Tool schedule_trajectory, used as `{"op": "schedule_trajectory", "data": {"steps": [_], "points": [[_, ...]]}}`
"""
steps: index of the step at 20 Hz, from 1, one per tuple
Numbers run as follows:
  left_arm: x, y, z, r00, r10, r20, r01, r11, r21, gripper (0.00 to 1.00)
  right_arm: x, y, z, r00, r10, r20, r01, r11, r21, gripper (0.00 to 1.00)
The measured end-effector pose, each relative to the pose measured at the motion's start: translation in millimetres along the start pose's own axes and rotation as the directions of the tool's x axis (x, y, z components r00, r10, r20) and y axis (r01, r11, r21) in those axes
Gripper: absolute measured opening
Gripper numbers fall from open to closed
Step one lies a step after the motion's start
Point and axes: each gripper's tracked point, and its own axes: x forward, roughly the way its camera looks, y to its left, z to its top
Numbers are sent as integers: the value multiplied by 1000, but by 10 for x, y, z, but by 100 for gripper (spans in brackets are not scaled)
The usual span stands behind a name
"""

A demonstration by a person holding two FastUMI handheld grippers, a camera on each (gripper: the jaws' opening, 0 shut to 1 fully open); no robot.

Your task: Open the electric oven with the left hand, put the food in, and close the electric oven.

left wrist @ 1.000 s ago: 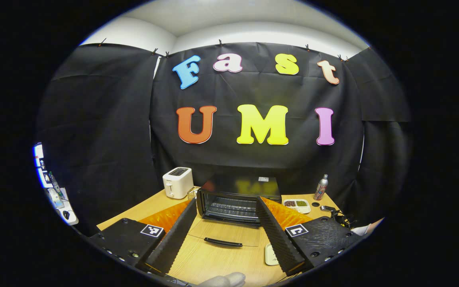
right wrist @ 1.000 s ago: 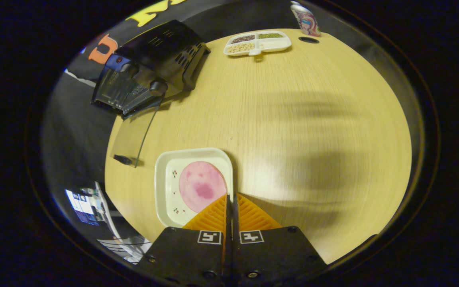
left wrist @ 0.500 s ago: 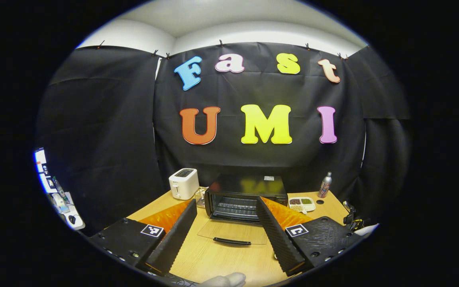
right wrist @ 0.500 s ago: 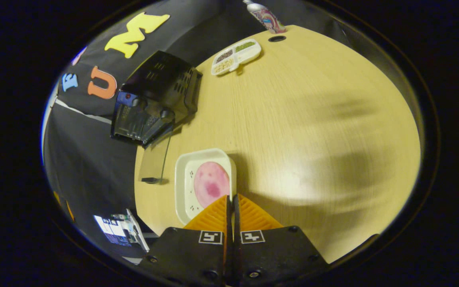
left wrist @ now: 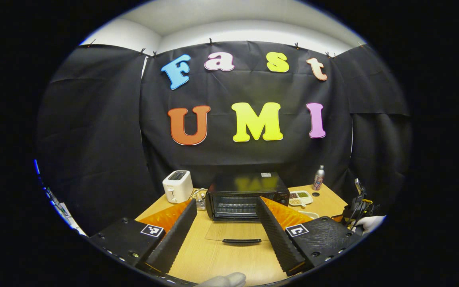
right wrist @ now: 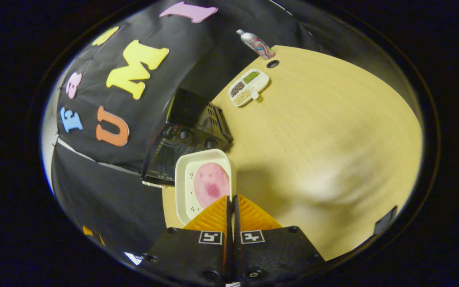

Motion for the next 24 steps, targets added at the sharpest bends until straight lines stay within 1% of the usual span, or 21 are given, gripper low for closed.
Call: {"op": "schedule_trajectory", "data": {"steps": [3,5,6,7,8,9,11,12,13,14,15,16,17,18,19,20,22,24], "points": [[-27,191,-46,1000,-16,-13,16,1000,-5,95,238,304,-292,997,12,75,-18,996,90,0],[4,417,-103,999,26,-29,-26,1000,7,96,435,448,-467,993,15,116,-31,990,137,0],[12,457,-135,999,36,-39,-36,999,8,95,552,502,-572,992,13,125,-32,988,149,3],[23,502,-144,998,45,-38,-45,999,9,96,679,558,-660,991,8,130,-29,987,161,0],[39,550,-143,998,56,-33,-56,998,16,95,800,602,-720,990,5,141,-29,986,166,0],[60,618,-132,997,75,-20,-74,997,28,95,907,645,-788,989,1,150,-27,984,176,4],[102,711,-115,995,97,2,-97,995,33,96,1125,735,-944,989,-1,146,-30,977,209,4],[123,736,-147,995,104,-4,-104,994,30,96,1224,780,-1012,989,3,148,-35,976,213,3],[147,756,-184,994,106,-9,-106,994,24,96,1323,824,-1072,989,3,148,-36,975,221,0],[173,774,-214,994,108,-17,-108,994,22,87,1403,852,-1120,989,-6,147,-29,972,233,0],[203,808,-247,993,113,-26,-112,993,27,96,1485,887,-1130,988,-6,151,-32,970,243,4],[240,849,-304,992,118,-38,-117,993,34,96,1581,951,-1138,988,3,155,-42,967,250,0],[269,873,-342,992,120,-46,-119,992,38,98,1654,990,-1126,987,9,158,-50,966,253,6],[304,885,-347,992,116,-47,-114,993,37,98,1743,997,-1081,986,7,165,-50,965,257,6],[333,907,-353,992,119,-42,-117,992,36,98,1819,994,-1020,985,-3,173,-43,964,261,0],[384,948,-387,992,118,-47,-116,993,34,98,1887,1000,-938,984,-9,179,-40,962,269,4],[476,999,-454,991,124,-59,-122,992,34,98,2028,1040,-760,982,-14,186,-39,960,278,4],[537,1059,-501,989,130,-75,-129,992,14,97,2141,1100,-602,982,-15,188,-38,961,274,4]]}}
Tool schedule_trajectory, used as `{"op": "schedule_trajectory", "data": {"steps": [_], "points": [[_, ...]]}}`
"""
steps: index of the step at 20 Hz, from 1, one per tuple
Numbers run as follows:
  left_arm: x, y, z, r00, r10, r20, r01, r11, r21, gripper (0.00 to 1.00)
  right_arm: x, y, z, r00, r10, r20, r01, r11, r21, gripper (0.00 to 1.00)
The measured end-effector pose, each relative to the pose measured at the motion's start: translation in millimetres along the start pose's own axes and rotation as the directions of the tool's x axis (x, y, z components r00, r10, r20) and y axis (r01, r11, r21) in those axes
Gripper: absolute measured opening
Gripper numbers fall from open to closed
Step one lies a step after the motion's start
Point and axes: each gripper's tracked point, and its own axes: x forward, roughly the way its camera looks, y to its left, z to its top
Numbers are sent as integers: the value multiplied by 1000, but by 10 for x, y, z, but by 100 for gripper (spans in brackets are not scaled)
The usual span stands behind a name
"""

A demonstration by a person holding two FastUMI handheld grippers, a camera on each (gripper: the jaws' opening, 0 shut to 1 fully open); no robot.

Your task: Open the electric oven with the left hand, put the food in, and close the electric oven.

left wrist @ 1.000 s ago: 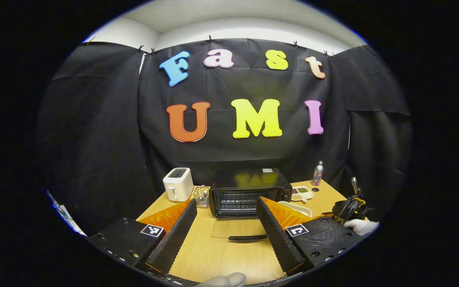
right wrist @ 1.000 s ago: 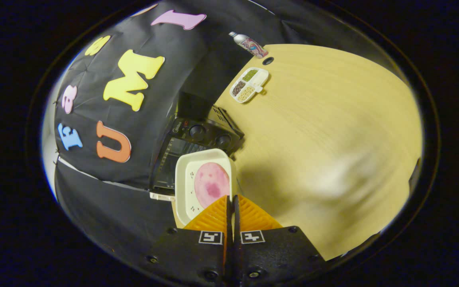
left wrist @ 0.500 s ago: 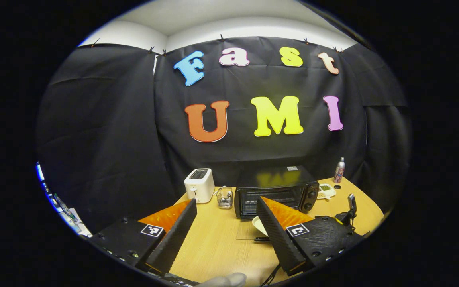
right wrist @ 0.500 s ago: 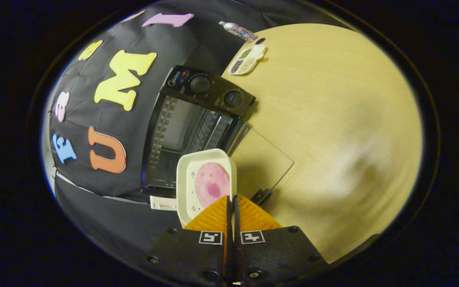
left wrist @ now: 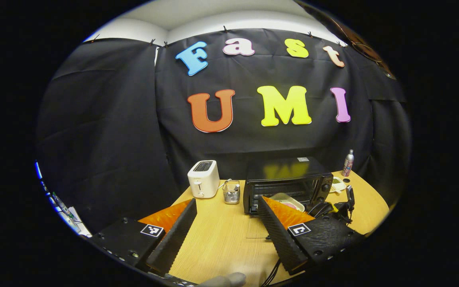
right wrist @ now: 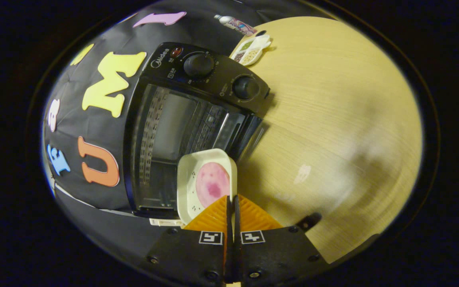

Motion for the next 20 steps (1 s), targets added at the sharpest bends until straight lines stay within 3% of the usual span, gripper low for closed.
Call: {"op": "schedule_trajectory", "data": {"steps": [8,11,12,13,14,15,16,18,19,20], "points": [[194,57,-77,999,36,-27,-37,998,-44,98,430,291,384,998,39,46,-38,999,-38,1],[200,46,-62,999,44,-29,-45,998,-43,97,519,379,488,995,91,50,-90,996,-29,4],[192,31,-54,999,44,-30,-45,998,-44,98,512,420,497,992,116,48,-114,993,-29,9],[189,17,-36,999,42,-30,-43,998,-43,98,465,469,524,989,141,50,-139,990,-34,3],[186,-7,-37,999,39,-26,-40,998,-44,98,400,522,542,985,163,50,-161,986,-47,7],[182,-36,-32,999,36,-24,-37,998,-45,98,338,531,579,986,159,52,-155,985,-73,25],[183,-63,-10,999,31,-25,-32,998,-46,98,263,508,617,988,146,56,-138,983,-119,30],[152,-111,57,1000,19,-14,-20,998,-62,98,78,535,654,988,148,53,-136,973,-188,53],[139,-125,89,1000,17,-6,-18,998,-59,97,-44,547,676,987,150,51,-134,963,-233,60],[128,-143,107,1000,11,2,-11,998,-57,97,-180,533,688,988,144,51,-124,950,-286,58]]}}
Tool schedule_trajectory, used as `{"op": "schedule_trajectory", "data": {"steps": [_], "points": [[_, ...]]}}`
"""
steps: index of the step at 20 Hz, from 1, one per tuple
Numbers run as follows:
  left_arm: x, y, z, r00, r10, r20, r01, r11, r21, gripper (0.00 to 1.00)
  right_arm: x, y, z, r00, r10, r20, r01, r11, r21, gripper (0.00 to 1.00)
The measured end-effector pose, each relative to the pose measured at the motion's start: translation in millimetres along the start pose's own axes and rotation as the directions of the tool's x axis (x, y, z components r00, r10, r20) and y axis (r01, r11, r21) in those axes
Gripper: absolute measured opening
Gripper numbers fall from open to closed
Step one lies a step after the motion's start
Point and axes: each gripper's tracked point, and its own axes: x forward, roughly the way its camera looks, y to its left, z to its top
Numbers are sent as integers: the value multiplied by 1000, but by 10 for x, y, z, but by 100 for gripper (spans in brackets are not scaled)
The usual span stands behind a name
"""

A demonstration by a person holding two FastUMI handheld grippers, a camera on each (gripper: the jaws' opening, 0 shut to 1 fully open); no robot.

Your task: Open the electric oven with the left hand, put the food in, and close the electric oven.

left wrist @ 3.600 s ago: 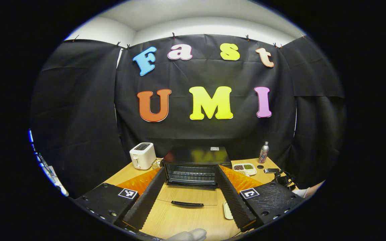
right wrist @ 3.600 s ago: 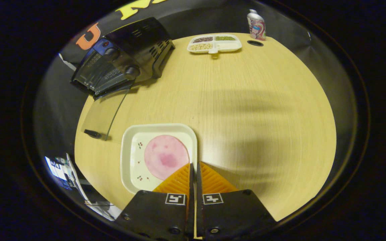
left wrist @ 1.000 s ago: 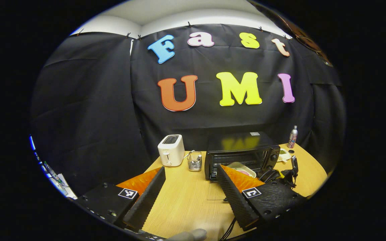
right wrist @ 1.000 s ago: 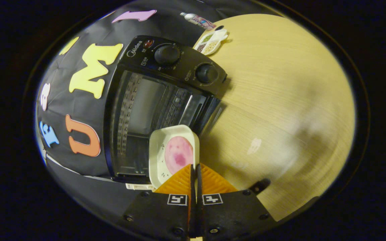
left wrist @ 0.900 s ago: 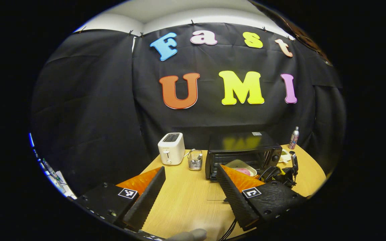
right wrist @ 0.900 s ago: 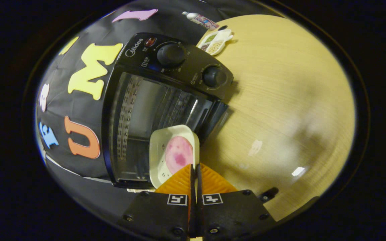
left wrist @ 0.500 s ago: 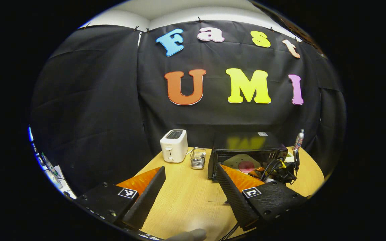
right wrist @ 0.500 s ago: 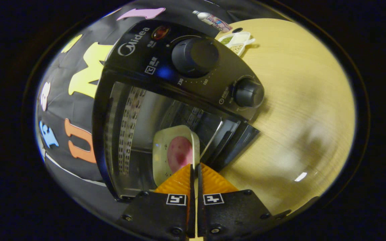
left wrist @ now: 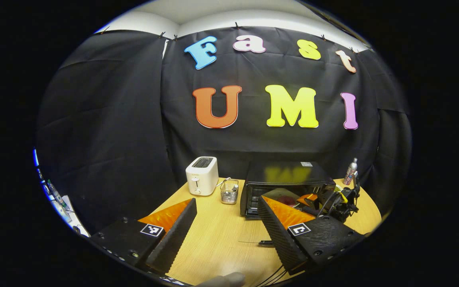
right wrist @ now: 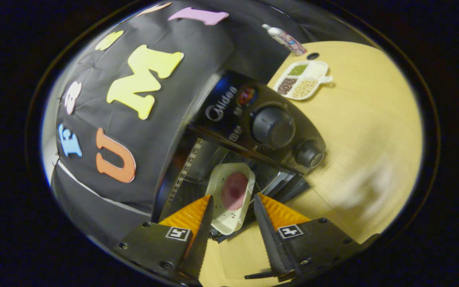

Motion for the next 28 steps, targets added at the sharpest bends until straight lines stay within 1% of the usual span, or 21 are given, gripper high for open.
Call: {"op": "schedule_trajectory", "data": {"steps": [1,2,3,4,5,6,9,11,15,16,18,19,21,23,24,25,28], "points": [[-21,-29,17,1000,-5,4,5,1000,1,97,-152,18,43,1000,1,0,-1,998,-58,75],[-39,-56,39,1000,-13,8,13,1000,4,98,-302,41,78,1000,-2,7,3,993,-120,86],[-72,-73,51,1000,-19,8,19,1000,3,98,-459,76,116,1000,-2,14,5,983,-185,82],[-98,-94,91,999,-29,14,29,1000,-2,98,-622,97,166,1000,-8,24,14,969,-248,84],[-132,-119,130,999,-38,25,38,999,-6,98,-783,113,229,999,-9,37,20,952,-304,92],[-164,-139,170,998,-48,35,49,999,-8,98,-941,155,270,999,-3,50,21,935,-353,94],[-271,-174,261,995,-69,66,70,998,-9,97,-1459,271,447,997,4,76,33,878,-477,95],[-344,-213,338,992,-84,92,85,996,-10,98,-1791,275,583,995,-5,99,58,845,-531,95],[-452,-222,395,984,-104,148,104,995,12,98,-2440,255,896,981,-5,196,125,784,-608,95],[-495,-251,414,979,-117,165,118,993,-1,98,-2577,268,960,976,4,216,139,756,-639,95],[-525,-276,425,975,-124,187,130,991,-24,97,-2850,260,1123,963,3,269,190,700,-688,95],[-522,-284,415,974,-122,192,129,991,-25,97,-2965,268,1175,956,8,292,209,681,-701,95],[-501,-308,359,973,-125,193,129,991,-13,97,-3153,239,1236,947,5,320,239,656,-716,96],[-466,-374,242,973,-133,186,131,991,25,96,-3315,193,1282,939,-7,343,268,638,-722,96],[-448,-402,161,974,-139,177,132,990,51,96,-3387,164,1287,936,-13,351,280,630,-724,100],[-437,-436,79,975,-148,168,138,988,66,96,-3431,147,1294,935,-15,355,287,624,-727,96],[-397,-577,-188,976,-181,122,175,983,64,97,-3562,112,1309,931,-28,364,301,621,-724,96]]}}
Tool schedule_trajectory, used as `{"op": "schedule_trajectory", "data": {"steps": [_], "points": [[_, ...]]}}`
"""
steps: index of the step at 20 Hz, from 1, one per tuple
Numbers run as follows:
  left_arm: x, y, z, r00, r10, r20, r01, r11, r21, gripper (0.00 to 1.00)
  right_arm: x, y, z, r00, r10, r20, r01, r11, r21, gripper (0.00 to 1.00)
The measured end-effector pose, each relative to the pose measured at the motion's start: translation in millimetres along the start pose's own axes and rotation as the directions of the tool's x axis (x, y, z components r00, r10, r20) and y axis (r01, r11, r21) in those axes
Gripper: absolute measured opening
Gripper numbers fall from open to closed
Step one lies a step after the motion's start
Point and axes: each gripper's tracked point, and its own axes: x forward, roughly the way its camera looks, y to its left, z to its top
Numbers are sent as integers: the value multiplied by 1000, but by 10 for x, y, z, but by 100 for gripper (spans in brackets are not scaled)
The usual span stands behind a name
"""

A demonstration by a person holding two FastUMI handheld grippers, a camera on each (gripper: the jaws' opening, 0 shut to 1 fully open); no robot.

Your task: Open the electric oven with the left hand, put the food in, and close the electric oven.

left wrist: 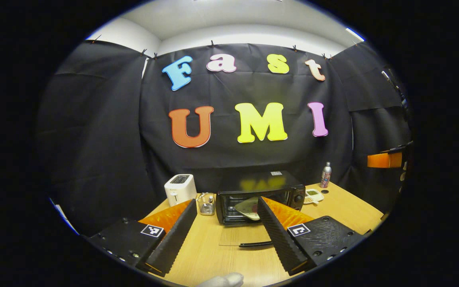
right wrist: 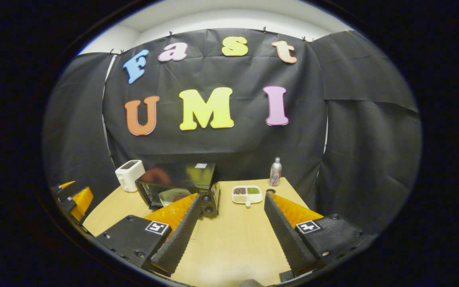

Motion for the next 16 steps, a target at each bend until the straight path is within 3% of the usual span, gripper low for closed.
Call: {"op": "schedule_trajectory", "data": {"steps": [8,16], "points": [[203,-311,-741,989,-51,-136,49,999,-21,98,-163,-316,-7,998,-66,-18,65,998,-27,96],[435,-662,-1715,942,-92,-322,75,995,-65,98,-204,-567,95,992,-124,-27,122,990,-69,100]]}}
